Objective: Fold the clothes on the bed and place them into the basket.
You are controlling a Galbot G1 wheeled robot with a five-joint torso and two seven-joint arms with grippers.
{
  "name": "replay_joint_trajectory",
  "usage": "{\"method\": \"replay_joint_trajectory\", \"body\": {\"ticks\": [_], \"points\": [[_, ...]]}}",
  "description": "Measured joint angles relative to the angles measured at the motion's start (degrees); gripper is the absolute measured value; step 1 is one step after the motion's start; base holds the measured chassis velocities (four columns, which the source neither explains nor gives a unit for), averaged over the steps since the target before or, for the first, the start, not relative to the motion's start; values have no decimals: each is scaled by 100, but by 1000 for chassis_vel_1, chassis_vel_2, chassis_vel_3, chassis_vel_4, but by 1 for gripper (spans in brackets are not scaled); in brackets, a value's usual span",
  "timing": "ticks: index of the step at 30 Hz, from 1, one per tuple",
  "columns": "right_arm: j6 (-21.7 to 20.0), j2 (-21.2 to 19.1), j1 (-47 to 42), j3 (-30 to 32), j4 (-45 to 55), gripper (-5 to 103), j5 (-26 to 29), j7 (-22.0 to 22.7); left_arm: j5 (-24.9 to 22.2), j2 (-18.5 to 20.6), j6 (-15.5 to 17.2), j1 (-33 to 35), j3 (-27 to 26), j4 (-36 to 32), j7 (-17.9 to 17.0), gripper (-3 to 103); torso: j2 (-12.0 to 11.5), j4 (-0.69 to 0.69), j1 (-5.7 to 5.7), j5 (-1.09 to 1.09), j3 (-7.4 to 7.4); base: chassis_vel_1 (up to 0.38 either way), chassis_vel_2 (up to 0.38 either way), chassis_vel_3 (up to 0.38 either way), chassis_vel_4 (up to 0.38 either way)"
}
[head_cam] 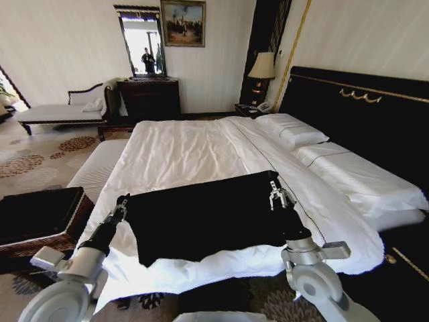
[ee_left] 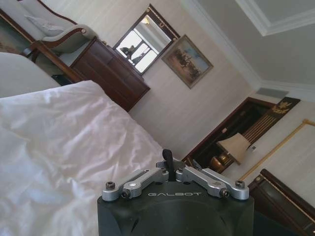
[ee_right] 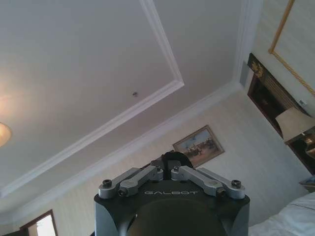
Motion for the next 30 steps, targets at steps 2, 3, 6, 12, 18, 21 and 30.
{"method": "replay_joint_trajectory", "body": {"ticks": [2,3,6,12,18,21,30], "points": [[-297,-22,687,-446,-487,2,26,454,113,75,184,-558,282,23,-44,1,0,-2,1,2,1,0,0,0,0],[-297,-22,687,-446,-487,2,26,454,113,75,184,-558,282,23,-44,1,0,-2,1,2,1,0,0,0,0],[-515,51,2033,-1531,-2090,2,475,333,438,90,375,-1372,1013,966,163,1,-2,8,1,7,2,0,0,0,0],[-541,418,3412,-2874,-4491,2,1028,-246,1086,-85,373,-3066,2124,3582,555,1,-4,-2,5,1,4,0,0,0,0],[-396,941,4529,-3437,-6260,2,1364,-858,1582,-486,96,-4567,2603,6132,1292,1,-5,2,7,4,3,0,0,0,0],[-324,994,4660,-3426,-6482,2,1456,-1006,1534,-529,50,-4717,2596,6385,1476,1,-4,2,4,1,2,0,0,0,0],[-65,939,4524,-3072,-6596,2,2065,-1708,1135,-357,-154,-4477,2350,6533,2267,1,-2,3,1,3,1,0,0,0,0]]}}
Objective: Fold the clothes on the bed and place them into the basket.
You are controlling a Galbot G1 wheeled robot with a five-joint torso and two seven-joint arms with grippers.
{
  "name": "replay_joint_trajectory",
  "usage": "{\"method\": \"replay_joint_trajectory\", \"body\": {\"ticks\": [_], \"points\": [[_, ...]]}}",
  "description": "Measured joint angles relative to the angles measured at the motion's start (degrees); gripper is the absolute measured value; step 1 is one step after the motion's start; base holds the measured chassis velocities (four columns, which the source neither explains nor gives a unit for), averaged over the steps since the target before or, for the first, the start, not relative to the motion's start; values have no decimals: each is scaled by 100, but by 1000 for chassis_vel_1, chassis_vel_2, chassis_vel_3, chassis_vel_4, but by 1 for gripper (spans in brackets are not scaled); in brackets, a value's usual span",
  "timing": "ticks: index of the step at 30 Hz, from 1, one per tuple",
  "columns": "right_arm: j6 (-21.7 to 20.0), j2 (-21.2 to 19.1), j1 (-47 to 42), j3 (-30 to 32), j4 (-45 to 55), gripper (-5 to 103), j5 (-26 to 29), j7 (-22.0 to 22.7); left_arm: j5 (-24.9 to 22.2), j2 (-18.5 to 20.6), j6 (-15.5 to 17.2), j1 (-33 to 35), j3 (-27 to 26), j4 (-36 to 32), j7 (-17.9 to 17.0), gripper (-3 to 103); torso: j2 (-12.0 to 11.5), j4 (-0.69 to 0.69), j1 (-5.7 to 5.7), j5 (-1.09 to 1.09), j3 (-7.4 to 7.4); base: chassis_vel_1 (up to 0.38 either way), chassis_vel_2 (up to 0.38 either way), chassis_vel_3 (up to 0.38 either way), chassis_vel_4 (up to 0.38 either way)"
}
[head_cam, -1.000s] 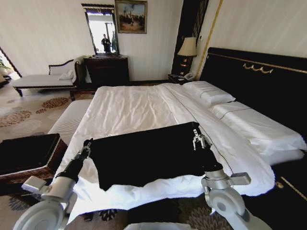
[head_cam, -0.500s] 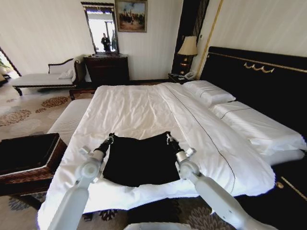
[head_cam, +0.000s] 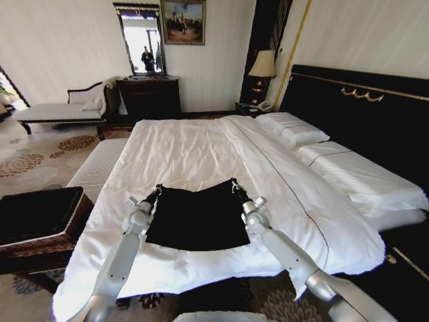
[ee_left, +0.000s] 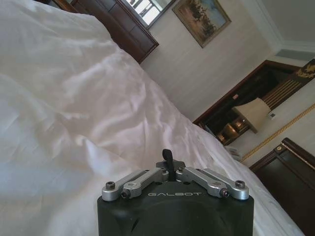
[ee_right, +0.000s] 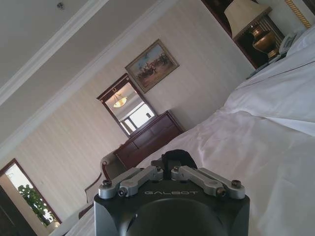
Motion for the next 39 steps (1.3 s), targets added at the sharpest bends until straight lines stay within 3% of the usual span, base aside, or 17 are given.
{"method": "replay_joint_trajectory", "body": {"ticks": [7,12,19,39], "points": [[159,99,-271,123,87,2,219,-405,-329,46,-69,382,-88,-246,378,1,1,-1,0,0,0,0,0,0,0],[304,-173,-765,160,540,2,245,-618,-557,397,-92,1001,-185,-895,555,1,1,-2,0,-1,-1,0,0,0,0],[537,-345,-1326,357,847,2,270,-837,-673,747,-155,1610,-416,-1173,743,1,2,-1,-1,1,-1,0,0,0,0],[1187,-374,-2919,894,1318,2,-181,-1444,60,543,-338,2489,-318,-1542,948,1,1,-1,0,0,0,0,0,0,0]]}}
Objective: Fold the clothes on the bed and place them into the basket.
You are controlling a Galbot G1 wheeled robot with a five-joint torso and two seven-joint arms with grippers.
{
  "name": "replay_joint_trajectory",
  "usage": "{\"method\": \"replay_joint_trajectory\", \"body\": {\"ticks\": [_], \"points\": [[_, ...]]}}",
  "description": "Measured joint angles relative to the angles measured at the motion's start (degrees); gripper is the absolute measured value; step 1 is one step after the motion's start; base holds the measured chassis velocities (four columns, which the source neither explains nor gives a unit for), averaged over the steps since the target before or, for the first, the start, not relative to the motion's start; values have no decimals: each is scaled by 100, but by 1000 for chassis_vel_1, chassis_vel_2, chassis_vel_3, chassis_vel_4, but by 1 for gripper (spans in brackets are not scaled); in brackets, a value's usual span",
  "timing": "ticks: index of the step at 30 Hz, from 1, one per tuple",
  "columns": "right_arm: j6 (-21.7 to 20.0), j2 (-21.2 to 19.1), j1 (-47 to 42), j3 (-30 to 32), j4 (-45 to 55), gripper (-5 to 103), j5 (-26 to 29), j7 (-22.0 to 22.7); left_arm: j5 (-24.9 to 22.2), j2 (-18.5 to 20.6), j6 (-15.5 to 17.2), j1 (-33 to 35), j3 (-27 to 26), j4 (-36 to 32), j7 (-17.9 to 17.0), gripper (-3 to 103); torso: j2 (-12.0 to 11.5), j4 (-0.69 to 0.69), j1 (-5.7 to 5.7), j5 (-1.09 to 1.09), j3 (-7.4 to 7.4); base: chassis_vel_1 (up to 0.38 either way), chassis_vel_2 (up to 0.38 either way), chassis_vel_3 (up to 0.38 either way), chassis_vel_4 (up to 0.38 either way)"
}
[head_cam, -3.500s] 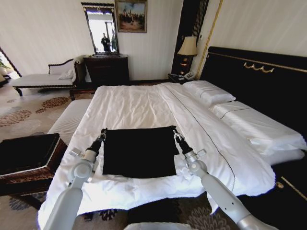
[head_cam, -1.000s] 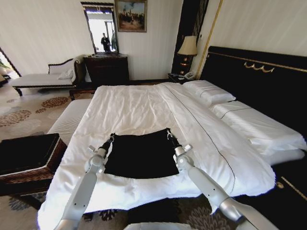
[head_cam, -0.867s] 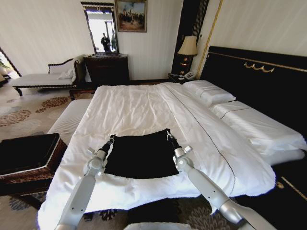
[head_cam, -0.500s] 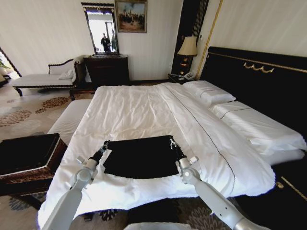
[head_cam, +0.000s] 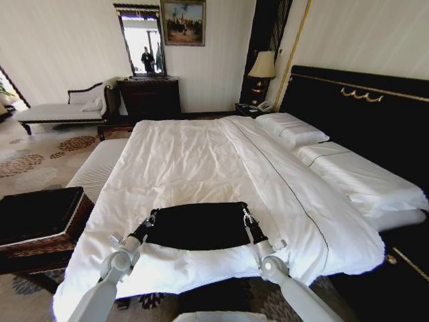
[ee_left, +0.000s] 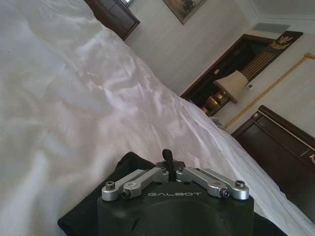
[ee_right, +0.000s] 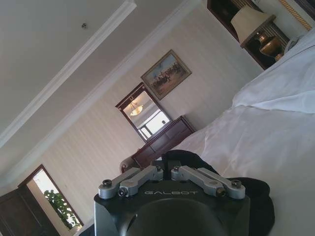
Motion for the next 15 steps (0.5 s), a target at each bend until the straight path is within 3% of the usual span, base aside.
{"method": "replay_joint_trajectory", "body": {"ticks": [10,12,15], "points": [[140,-11,-272,33,31,-2,-156,17,161,-52,-70,242,-114,-156,-229,0,-1,1,1,0,1,0,0,0,0],[151,-33,-318,70,85,-2,-157,23,164,-44,-70,308,-156,-241,-270,6,-1,1,1,0,0,0,0,0,0],[205,-141,-571,253,342,14,-188,39,152,-4,-69,592,-352,-668,-385,22,-1,0,1,0,0,0,0,0,0]]}}
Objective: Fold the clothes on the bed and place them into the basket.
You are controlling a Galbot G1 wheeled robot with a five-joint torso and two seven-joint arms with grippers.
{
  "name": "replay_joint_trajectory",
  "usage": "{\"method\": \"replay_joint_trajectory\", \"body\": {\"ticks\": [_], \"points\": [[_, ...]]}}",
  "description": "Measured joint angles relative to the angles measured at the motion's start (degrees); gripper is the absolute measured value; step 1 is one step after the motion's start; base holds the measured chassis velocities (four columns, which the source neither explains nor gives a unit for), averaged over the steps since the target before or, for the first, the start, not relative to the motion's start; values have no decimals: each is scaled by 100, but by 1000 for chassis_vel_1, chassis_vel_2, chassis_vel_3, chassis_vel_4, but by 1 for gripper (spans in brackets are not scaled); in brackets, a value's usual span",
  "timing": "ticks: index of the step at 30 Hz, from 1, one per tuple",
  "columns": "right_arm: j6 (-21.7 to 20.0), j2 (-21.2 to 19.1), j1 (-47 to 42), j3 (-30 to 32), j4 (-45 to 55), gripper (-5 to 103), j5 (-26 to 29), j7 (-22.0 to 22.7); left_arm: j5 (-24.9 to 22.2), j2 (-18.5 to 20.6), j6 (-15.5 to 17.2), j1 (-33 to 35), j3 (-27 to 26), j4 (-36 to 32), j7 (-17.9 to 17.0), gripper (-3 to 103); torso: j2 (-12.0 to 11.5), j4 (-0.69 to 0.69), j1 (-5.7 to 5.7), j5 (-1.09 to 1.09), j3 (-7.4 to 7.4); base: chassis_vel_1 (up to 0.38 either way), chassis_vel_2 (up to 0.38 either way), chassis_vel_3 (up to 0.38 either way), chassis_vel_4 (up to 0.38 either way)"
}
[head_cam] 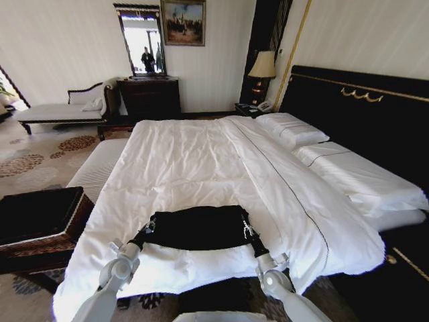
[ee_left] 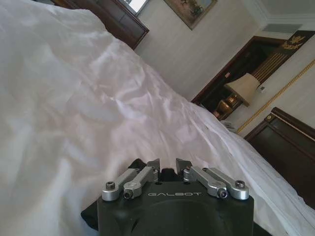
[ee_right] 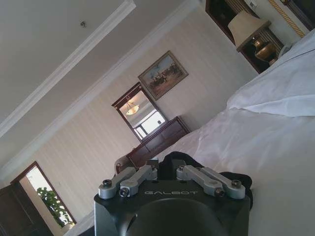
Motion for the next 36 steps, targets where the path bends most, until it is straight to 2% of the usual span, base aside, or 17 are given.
{"method": "replay_joint_trajectory", "body": {"ticks": [1,3,7,9,12,13,15,16,17,18,21,22,23,24,25,30,36], "points": [[0,0,0,0,0,14,0,0,0,0,0,0,0,0,0,22,0,0,0,0,0,0,0,0,0],[31,-131,-292,201,415,25,4,41,-83,59,11,231,-243,-389,-30,27,1,0,-1,0,0,0,0,0,0],[54,-285,-641,505,936,35,7,41,-291,161,51,401,-571,-730,-76,43,1,1,0,0,-1,0,0,0,0],[92,-357,-843,710,1174,46,-30,37,-420,211,70,392,-742,-856,-151,49,1,-1,0,-1,0,0,0,0,0],[79,-340,-735,783,1235,57,-181,279,-482,147,191,131,-730,-984,-445,65,1,-1,-1,1,0,0,0,0,0],[79,-340,-735,783,1235,57,-181,279,-482,147,191,131,-730,-984,-445,65,1,-1,-1,1,0,0,0,0,0],[-12,-291,-515,702,1197,62,-346,553,-212,71,306,-42,-585,-997,-609,70,1,0,-1,-1,0,0,0,0,0],[-189,-229,-228,543,1063,73,-567,905,316,-17,424,-230,-347,-956,-767,76,0,0,0,2,0,0,0,0,0],[-378,-194,-16,414,932,73,-760,1232,656,-76,488,-323,-170,-894,-849,81,1,-1,0,1,0,0,0,0,0],[-378,-194,-16,414,932,73,-760,1232,656,-76,488,-323,-170,-894,-849,81,1,-1,0,1,0,0,0,0,0],[-1056,-139,487,-52,596,89,-1252,2161,1478,-247,679,-441,380,-691,-1118,97,-1,1,1,1,2,0,0,0,0],[-1056,-139,487,-52,596,89,-1252,2161,1478,-247,679,-441,380,-691,-1118,97,-1,1,1,1,2,0,0,0,0],[-1311,-138,607,-209,537,94,-1350,2402,1742,-301,734,-435,519,-616,-1195,97,-1,2,1,0,2,0,0,0,0],[-1839,-143,682,-504,549,99,-1603,2828,2323,-428,871,-273,703,-512,-1414,100,0,0,1,0,1,0,0,0,0],[-2044,-169,599,-567,633,100,-1763,3024,2475,-439,951,-114,715,-567,-1524,100,0,2,1,0,1,0,0,0,0],[-2407,-314,55,-560,938,100,-2230,3575,2899,-363,1096,317,598,-762,-1680,100,0,0,0,1,0,0,0,0,0],[-2563,-599,-828,-283,1721,100,-2498,4128,2857,-253,1254,743,296,-1066,-1844,100,0,-2,0,-1,0,0,0,0,0]]}}
